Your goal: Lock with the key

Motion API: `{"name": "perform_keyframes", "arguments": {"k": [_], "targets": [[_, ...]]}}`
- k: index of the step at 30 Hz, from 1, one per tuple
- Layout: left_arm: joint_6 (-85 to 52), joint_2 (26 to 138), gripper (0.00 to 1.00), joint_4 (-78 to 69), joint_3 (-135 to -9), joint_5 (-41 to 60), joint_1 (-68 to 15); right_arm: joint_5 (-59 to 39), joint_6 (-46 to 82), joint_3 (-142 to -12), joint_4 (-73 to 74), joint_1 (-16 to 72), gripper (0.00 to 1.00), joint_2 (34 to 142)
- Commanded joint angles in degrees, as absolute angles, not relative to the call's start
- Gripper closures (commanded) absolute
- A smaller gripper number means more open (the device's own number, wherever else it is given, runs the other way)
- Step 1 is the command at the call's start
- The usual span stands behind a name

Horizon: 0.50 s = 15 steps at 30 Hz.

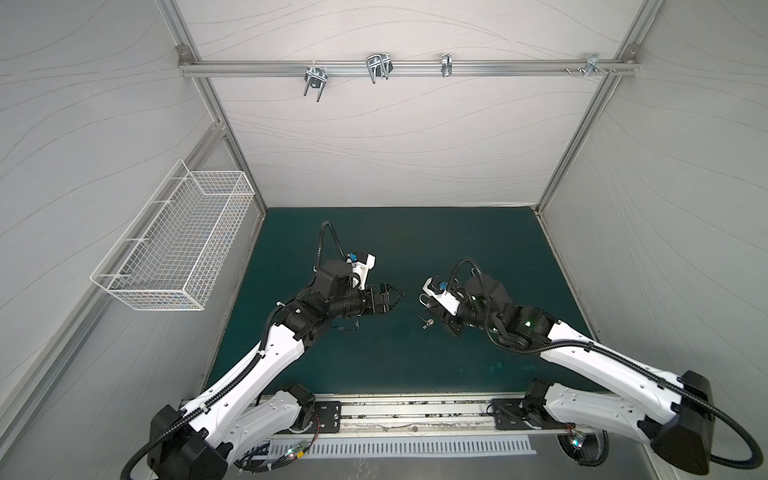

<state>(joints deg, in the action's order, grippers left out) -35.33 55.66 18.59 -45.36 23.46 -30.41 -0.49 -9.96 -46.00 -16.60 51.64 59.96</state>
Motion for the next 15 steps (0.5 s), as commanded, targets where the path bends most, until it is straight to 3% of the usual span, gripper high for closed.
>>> {"name": "perform_keyframes", "arguments": {"k": [1,15], "targets": [[-34.7,54.4,0.11,21.9,-43.7,15.7,-29.7,-2.0,-5.5,-47.4,-18.7,49.8,1.00,63.6],[-36.6,52.7,0.11,21.4,-35.5,17.7,-24.2,-0.7,-4.6,-56.3,-20.3,45.7,1.00,86.0]]}}
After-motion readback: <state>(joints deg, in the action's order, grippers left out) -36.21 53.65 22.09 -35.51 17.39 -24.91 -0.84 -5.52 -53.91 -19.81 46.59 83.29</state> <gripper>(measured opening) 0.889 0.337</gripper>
